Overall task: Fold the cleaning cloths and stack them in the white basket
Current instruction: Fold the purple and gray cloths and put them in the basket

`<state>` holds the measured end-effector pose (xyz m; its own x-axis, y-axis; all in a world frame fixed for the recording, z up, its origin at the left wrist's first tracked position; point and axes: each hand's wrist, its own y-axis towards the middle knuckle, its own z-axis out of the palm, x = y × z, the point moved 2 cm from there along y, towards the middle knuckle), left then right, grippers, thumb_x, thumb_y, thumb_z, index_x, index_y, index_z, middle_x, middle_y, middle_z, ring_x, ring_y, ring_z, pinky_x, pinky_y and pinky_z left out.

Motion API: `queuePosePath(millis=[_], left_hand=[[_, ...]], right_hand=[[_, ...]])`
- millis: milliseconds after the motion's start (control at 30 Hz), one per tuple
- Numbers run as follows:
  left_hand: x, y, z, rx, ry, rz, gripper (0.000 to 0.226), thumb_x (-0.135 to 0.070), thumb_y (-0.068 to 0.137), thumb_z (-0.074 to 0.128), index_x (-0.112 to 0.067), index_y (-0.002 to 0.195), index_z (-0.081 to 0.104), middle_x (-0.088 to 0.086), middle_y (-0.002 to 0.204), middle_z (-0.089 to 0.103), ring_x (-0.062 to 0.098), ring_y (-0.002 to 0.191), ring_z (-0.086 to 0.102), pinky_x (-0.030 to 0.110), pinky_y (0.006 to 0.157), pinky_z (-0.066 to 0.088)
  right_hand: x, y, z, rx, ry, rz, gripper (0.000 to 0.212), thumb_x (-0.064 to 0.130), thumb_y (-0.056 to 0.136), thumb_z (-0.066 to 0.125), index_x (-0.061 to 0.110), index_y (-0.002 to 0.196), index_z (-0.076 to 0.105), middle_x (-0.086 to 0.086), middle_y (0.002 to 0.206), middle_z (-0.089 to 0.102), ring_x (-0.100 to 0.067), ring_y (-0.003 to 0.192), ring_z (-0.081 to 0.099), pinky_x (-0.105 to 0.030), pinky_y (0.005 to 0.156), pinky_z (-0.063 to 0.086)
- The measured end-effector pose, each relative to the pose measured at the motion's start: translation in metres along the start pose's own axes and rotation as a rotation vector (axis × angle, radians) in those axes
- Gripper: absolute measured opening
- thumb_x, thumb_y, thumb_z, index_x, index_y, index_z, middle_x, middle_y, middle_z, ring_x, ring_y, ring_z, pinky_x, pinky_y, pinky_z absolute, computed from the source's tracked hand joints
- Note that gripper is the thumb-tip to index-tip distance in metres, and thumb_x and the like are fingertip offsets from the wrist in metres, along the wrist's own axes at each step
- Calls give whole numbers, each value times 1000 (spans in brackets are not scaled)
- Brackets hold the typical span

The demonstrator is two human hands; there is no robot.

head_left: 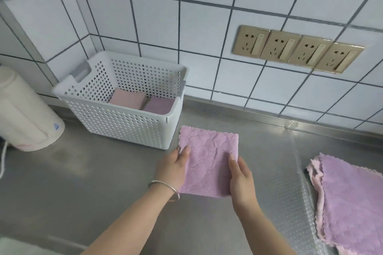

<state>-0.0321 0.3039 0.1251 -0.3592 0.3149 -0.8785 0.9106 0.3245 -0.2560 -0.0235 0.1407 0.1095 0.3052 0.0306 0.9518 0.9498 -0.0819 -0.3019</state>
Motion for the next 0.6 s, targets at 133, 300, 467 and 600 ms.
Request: queuePosePath(millis=[133, 300, 467, 600], left_hand=[[-39, 18, -57, -302, 294, 412, 42, -40, 97, 36, -14, 64, 44, 15, 61, 56, 37, 64, 56, 31, 56, 28], [-63, 65, -141, -502, 413, 665, 48, -45, 93, 32, -6, 77, 56, 7, 54, 50, 26, 48, 45, 25, 44, 24], [-73, 152, -209, -492, 341, 557, 38, -42, 98, 33, -12, 82, 50, 3, 59, 48, 24, 58, 46, 32, 54, 32], [-53, 238, -232, -359, 510, 317, 32, -35, 100, 29, -12, 90, 49, 16, 80, 60, 33, 78, 56, 37, 65, 42]], right_hand=[[62, 6, 46, -29, -66, -196, 36, 42, 94, 46, 17, 70, 53, 10, 64, 53, -6, 59, 46, -17, 56, 39], [120, 18, 123, -82, -199, -426, 28, 31, 97, 41, 23, 71, 46, 11, 64, 54, 4, 57, 51, -12, 51, 38], [158, 71, 211, -24, -341, -451, 18, 33, 100, 33, 23, 91, 45, 3, 79, 56, -22, 78, 52, -33, 67, 39], [150, 143, 268, 39, -599, -235, 27, 36, 99, 35, 13, 93, 49, -13, 102, 61, -31, 98, 56, -34, 74, 37]])
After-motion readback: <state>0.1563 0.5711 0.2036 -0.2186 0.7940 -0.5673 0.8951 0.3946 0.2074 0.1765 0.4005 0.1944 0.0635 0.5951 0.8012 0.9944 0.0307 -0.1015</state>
